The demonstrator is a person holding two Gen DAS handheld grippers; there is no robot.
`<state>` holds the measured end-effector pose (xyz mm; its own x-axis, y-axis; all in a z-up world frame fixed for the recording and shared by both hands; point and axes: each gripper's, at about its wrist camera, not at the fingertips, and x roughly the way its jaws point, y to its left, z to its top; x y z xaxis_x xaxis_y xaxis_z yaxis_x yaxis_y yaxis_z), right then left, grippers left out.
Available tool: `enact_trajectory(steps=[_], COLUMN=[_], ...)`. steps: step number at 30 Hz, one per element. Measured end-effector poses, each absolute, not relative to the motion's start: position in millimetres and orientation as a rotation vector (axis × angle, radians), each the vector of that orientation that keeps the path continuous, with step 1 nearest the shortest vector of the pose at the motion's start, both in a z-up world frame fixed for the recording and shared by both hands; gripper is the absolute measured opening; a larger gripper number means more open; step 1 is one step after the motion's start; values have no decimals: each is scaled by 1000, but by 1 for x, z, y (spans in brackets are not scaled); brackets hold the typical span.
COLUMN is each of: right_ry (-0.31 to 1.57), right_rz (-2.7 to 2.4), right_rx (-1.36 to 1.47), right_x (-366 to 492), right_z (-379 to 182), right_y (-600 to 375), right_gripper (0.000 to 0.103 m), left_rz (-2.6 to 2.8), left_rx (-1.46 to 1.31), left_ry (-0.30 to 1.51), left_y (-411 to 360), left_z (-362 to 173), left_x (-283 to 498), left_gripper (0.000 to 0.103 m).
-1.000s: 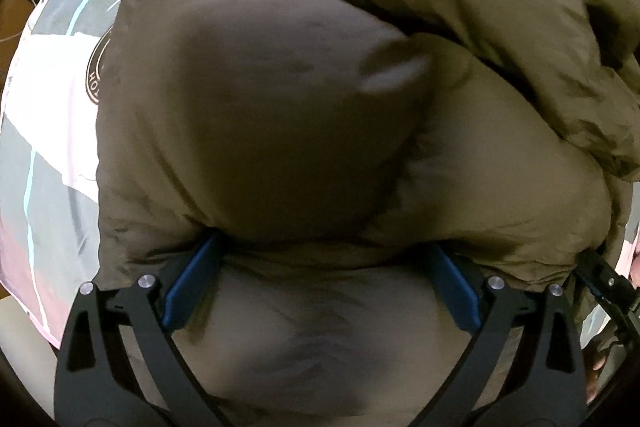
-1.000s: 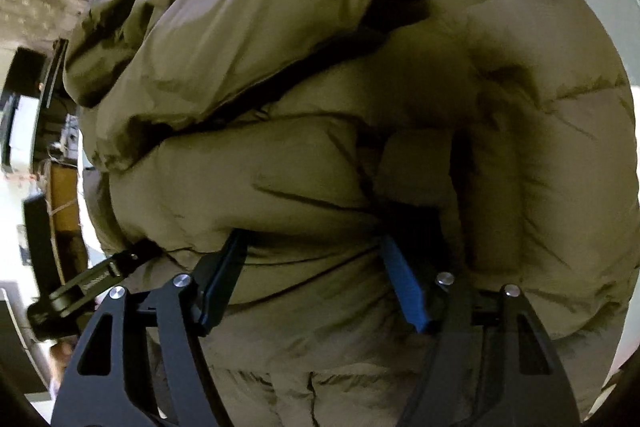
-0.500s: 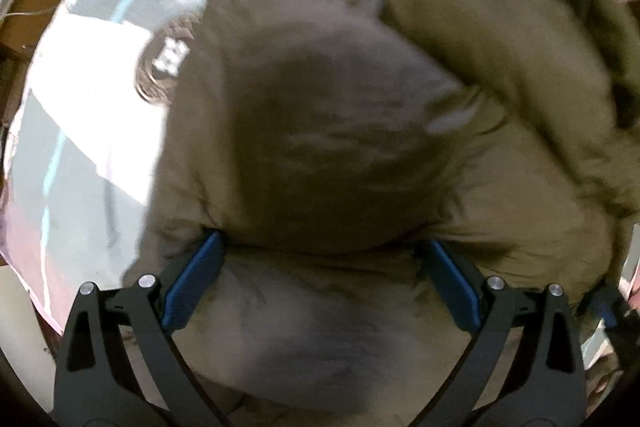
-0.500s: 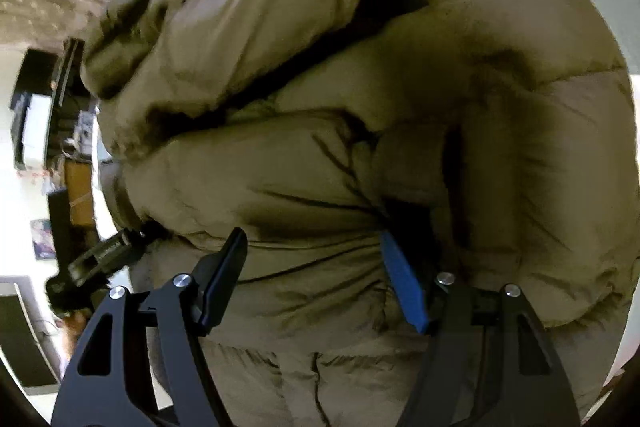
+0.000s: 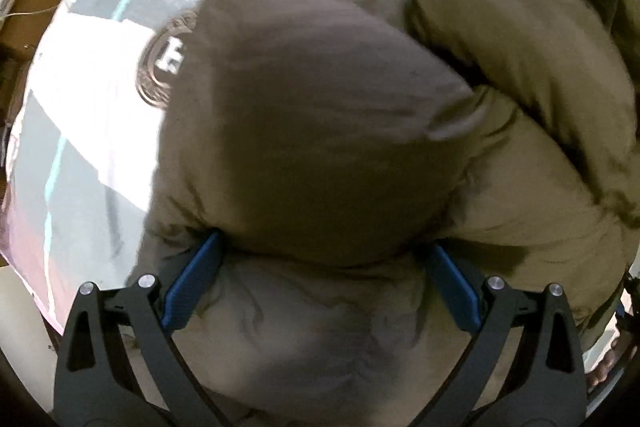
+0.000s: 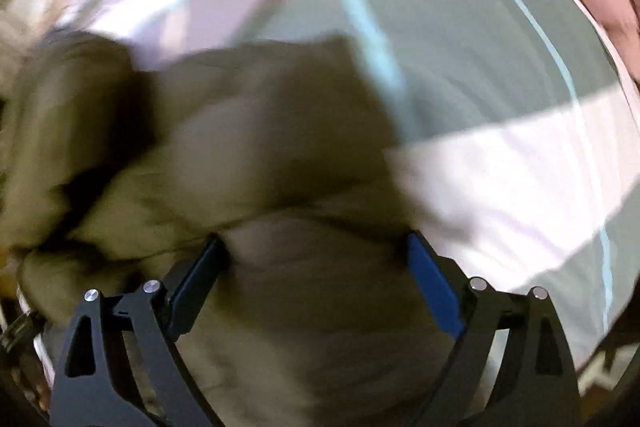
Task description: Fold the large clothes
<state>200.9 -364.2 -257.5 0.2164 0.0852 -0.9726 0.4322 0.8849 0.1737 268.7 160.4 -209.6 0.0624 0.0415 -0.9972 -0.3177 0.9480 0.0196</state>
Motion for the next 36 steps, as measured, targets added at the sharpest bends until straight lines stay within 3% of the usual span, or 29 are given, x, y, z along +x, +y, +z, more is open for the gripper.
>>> enact_trajectory(steps=[8,14,17,20,28,32,36], right_ry=[1154,1263,1371,1447,1414,1477,1484], right_rz=[-104,139,126,99,109,157,174], right_rx=[387,394,254,289,280,261,221], right_x=[198,194,193,194,175,163,153], right_z=[-200,-209,-239,-265,-238,-257,-255], right_y=[-315,-222,-189,-192,-200,-205,-206], right_gripper=[91,91,91,92,92,92,92], left_rz=[169,124,132,112,-7,-10,-2], left_rx=[-205,-143,-97,-66,-94,27,30], left_ry=[1373,1434,1485,1490,1476,1521,1503], left_y=[126,102,98,90,78,67,57], left_z=[-175,-202,-224,-227,-212,-237,-224], left_x=[269,270,275,273,256,255,256], left_gripper=[100,100,101,101,101,101,101])
